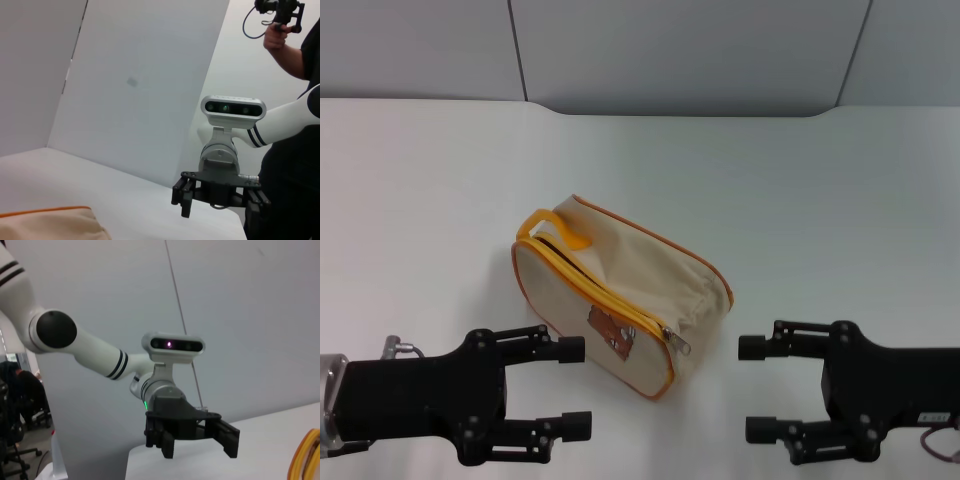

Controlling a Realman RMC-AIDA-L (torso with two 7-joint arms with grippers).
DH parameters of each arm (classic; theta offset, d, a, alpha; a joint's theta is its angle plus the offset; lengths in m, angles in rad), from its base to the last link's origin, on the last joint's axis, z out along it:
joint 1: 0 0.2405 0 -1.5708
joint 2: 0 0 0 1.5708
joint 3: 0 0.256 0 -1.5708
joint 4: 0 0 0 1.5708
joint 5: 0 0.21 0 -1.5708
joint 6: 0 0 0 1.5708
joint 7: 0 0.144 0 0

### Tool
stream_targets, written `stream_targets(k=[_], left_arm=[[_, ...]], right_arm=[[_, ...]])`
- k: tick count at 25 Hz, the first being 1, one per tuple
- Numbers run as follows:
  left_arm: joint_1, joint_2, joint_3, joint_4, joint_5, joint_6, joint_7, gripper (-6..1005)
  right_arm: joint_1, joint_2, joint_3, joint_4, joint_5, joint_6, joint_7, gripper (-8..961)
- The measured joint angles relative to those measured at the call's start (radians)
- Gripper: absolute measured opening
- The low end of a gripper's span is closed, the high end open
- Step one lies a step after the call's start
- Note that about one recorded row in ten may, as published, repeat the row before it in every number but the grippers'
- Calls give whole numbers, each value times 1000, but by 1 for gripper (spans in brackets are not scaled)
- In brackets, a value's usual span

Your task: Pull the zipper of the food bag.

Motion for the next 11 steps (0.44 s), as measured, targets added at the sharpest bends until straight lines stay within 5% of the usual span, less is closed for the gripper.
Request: stream_targets(k=[11], left_arm=[[-1, -1, 23, 1, 2, -3, 7, 792]], right_arm=[[-6, 3, 7, -1, -4, 4, -26, 758]])
